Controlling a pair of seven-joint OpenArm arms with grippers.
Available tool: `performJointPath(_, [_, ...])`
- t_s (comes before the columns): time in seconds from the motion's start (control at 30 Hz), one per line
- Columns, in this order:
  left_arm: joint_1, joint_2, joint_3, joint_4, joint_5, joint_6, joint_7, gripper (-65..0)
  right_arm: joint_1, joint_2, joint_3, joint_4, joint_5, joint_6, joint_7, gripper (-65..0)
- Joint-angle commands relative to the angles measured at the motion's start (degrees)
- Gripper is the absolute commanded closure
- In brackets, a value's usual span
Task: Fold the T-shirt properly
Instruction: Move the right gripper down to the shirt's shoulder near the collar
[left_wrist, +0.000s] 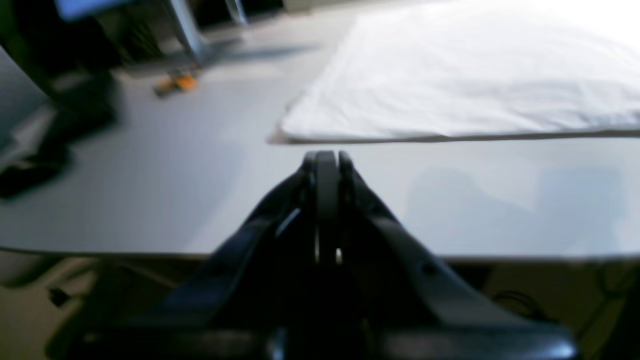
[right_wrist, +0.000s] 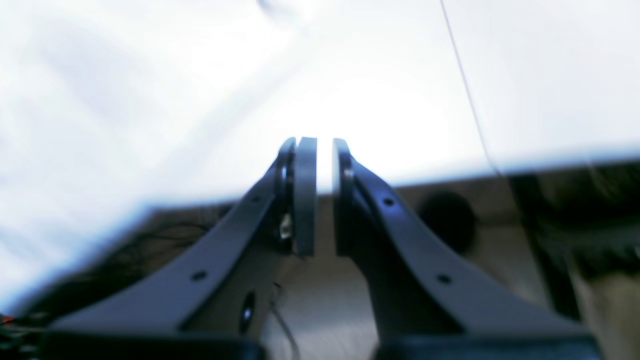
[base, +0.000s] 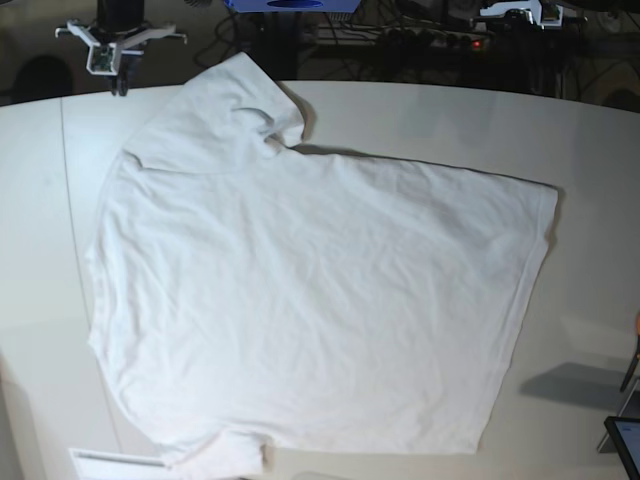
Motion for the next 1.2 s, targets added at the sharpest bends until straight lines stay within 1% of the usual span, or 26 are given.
performJointPath(0.0, [1.0, -1.4, -0.5, 1.2, -1.9, 0.3, -0.5, 0.0, -0.5, -0.3, -0.8, 1.6, 1.6, 2.5, 0.7, -5.9])
performJointPath(0.03, [0.8, -1.8, -0.5, 1.6, -3.2, 0.2, 0.4, 0.0, 0.1, -0.3, -1.3, 2.1, 4.7, 4.6, -0.1, -5.9])
performJointPath(0.1, [-0.1, -2.6, -0.5, 1.6, -4.6, 0.2, 1.9, 0.0, 1.0, -0.2, -1.2, 3.2, 12.3, 6.9, -3.5, -6.1])
performJointPath(0.13, [-0.5, -2.7, -0.7, 1.3, -5.0, 0.2, 2.6, 0.0, 1.8, 0.0, -0.9, 3.5, 16.3, 7.3, -6.0, -6.2])
performJointPath(0.2, [-1.0, -3.3, -0.9, 1.2, -5.4, 0.2, 3.6, 0.0, 2.6, 0.2, -0.2, 3.8, 21.7, 7.4, -9.7, -6.2])
performJointPath(0.23, [-0.9, -3.9, -0.8, 1.2, -5.8, 0.2, 4.3, 0.0, 2.7, 0.2, 0.6, 3.8, 24.0, 7.5, -11.4, -6.5])
performJointPath(0.27, [-0.8, -4.4, -0.6, 1.3, -6.1, 0.2, 4.5, 0.0, 2.8, 0.2, 1.0, 3.8, 25.7, 7.5, -12.2, -8.1])
performJointPath(0.33, [-0.7, -5.6, -0.5, 1.3, -6.6, 0.2, 4.6, 0.0, 2.8, 0.2, 1.6, 3.8, 28.6, 7.5, -13.2, -16.1])
performJointPath(0.4, [-0.8, -5.9, -0.6, 1.5, -7.5, 0.2, 5.5, 0.0, 2.5, 0.3, 1.6, 3.8, 31.6, 7.6, -13.4, -26.7])
performJointPath(0.47, [-1.0, -6.0, -1.0, 1.6, -8.7, 0.2, 6.9, 0.0, 2.4, 1.7, 1.3, 3.8, 35.0, 7.7, -13.4, -34.8])
performJointPath(0.53, [-1.2, -6.8, -1.0, 1.7, -9.4, 0.2, 8.3, 0.0, 2.6, 3.4, 1.1, 3.4, 39.3, 8.6, -13.5, -38.6])
performJointPath(0.6, [-1.9, -7.3, -0.6, 1.7, -9.4, 0.2, 9.6, 0.0, 3.3, 4.5, 1.6, 2.8, 43.3, 10.0, -14.7, -38.7])
performJointPath(0.63, [-1.9, -7.3, -0.6, 1.7, -9.4, 0.2, 10.3, 0.0, 3.9, 4.8, 1.7, 2.5, 45.0, 10.1, -15.6, -38.7])
performJointPath(0.7, [-1.9, -7.3, -0.6, 1.8, -9.4, 0.2, 10.4, 0.0, 4.5, 5.8, 3.2, 2.0, 47.2, 10.1, -17.0, -38.7])
performJointPath(0.87, [-1.9, -7.3, -0.9, 1.8, -9.4, 0.2, 10.5, 0.0, 3.9, 5.6, 3.9, 2.1, 50.3, 10.2, -22.3, -38.4])
performJointPath(0.9, [-1.9, -7.3, -1.0, 1.8, -9.4, 0.2, 10.5, 0.0, 3.4, 5.2, 3.9, 2.1, 50.6, 10.2, -22.6, -38.4])
performJointPath(0.97, [-2.4, -7.3, -1.0, 1.7, -9.4, 0.2, 10.5, 0.0, 1.1, 2.4, 4.2, 2.1, 50.2, 10.2, -22.5, -38.2])
performJointPath(1.03, [-2.6, -7.3, -1.0, 1.3, -9.4, 0.2, 10.5, 0.0, -1.0, 0.5, 4.3, 2.6, 48.4, 10.2, -22.3, -35.7])
performJointPath(1.1, [-2.6, -7.3, -1.0, 1.3, -9.4, 0.2, 10.6, 0.0, -2.5, -0.1, 3.9, 2.8, 46.9, 10.3, -22.3, -34.7])
performJointPath(1.17, [-2.7, -7.3, -0.9, 1.3, -9.4, 0.2, 10.6, 0.0, -3.7, -0.3, 3.8, 2.8, 46.8, 10.3, -22.7, -34.7])
